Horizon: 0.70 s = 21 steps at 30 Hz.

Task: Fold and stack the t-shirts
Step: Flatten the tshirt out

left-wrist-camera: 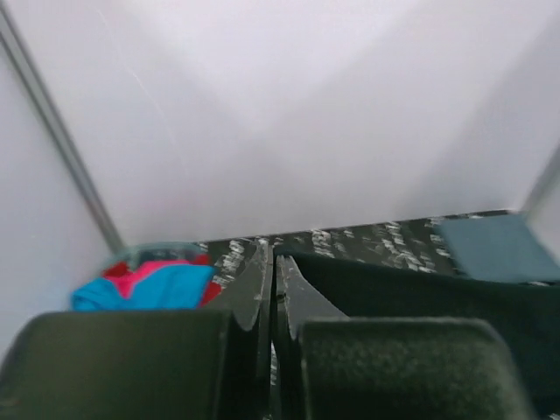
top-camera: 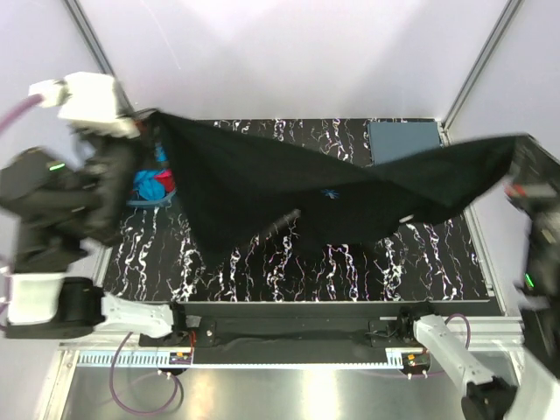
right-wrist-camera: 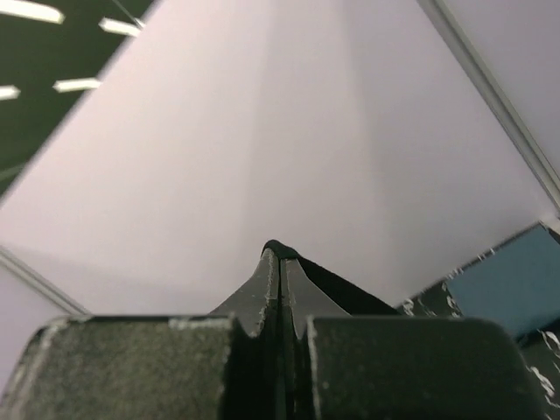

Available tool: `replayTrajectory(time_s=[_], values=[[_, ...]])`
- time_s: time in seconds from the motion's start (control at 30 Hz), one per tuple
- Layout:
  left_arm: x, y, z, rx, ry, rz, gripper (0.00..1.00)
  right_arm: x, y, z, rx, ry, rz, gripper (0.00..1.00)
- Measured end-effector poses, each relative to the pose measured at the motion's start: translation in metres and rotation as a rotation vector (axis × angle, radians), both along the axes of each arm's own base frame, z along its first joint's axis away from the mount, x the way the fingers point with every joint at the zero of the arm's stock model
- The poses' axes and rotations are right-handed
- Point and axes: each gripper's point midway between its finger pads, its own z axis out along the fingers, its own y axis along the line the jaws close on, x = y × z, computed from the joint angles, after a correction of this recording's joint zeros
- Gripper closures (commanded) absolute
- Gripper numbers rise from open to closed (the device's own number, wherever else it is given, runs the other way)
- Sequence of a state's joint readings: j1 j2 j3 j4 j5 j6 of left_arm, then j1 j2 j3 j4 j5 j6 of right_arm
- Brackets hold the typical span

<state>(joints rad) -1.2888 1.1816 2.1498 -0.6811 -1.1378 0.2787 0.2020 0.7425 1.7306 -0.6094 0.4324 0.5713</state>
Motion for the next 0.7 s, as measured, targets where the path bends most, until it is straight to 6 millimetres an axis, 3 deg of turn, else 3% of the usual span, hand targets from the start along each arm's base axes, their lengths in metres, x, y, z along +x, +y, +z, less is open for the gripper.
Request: replayTrajectory(time_s=[0.1,0.17,0.23,0.3,0.4,0.5,0.57,0.6,0.7], values=[[-0.014,0.019,-0.002,-0.106,-0.015,-0.095,1.0,-0.054,-0.013,0.02,0.032,-0.123,-0.008,1.0],[-0.023,0.027,-0.002,-0.172,-0.027,-0.164,1.0,-0.078,-0.018,0.031,0.044,-0.178,-0.01,1.0],[-0.027,0.027,-0.002,-0.201,-0.032,-0.199,1.0,-0.086,-0.019,0.037,0.044,-0.194,-0.008,1.0],[-0.026,0.017,-0.007,-0.185,-0.027,-0.213,1.0,-0.075,-0.016,0.038,0.028,-0.161,-0.004,1.0],[-0.013,-0.016,-0.028,-0.072,0.006,-0.19,1.0,-0.018,-0.004,0.032,-0.024,-0.031,-0.005,1.0],[0.021,-0.047,-0.056,0.037,0.067,-0.114,1.0,0.072,0.014,0.002,-0.091,0.167,-0.01,1.0],[0.057,-0.064,-0.087,0.09,0.142,-0.072,1.0,0.144,0.028,-0.041,-0.154,0.347,-0.012,1.0],[0.074,-0.069,-0.105,0.112,0.185,-0.058,1.0,0.167,0.032,-0.056,-0.175,0.402,-0.011,1.0],[0.119,-0.074,-0.16,0.17,0.331,-0.022,1.0,0.243,0.045,-0.131,-0.259,0.633,-0.004,1.0]])
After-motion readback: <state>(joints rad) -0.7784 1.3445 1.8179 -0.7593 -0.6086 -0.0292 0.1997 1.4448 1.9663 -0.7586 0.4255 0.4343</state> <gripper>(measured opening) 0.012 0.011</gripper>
